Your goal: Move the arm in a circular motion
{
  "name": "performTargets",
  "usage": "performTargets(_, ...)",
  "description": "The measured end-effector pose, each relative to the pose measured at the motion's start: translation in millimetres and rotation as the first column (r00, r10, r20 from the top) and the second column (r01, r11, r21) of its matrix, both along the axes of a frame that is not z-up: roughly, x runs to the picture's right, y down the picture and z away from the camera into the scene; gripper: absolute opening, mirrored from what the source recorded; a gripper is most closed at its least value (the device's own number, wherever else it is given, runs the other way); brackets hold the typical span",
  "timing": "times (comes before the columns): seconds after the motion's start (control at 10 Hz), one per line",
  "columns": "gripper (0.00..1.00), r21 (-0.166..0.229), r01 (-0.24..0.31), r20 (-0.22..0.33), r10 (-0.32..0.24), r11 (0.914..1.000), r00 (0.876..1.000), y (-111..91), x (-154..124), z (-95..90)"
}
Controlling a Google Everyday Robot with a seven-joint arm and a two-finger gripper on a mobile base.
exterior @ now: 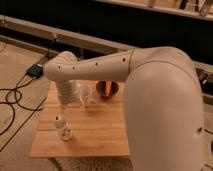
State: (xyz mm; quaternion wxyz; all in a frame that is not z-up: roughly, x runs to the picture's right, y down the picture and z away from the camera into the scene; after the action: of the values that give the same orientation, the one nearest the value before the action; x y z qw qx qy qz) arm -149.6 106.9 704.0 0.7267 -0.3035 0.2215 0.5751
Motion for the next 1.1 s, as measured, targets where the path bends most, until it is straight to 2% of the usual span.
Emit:
performTargets(0.3,0.65,0.006,-0.033,-0.038,0.034,0.9994,0.999,2,25,-2.2)
performTargets(0.6,0.65,0.034,-0.094,-0.128,0.098,0.995,0.987,-9,76,-1.1)
performTargets(0.8,0.65,0.071,-0.148,-0.202,0.159,0.9865,0.966,-26,120,1.5)
performTargets(1.1,0.65,0.133,-0.19,-0.254,0.219,0.9727,0.942,-59,161,4.9)
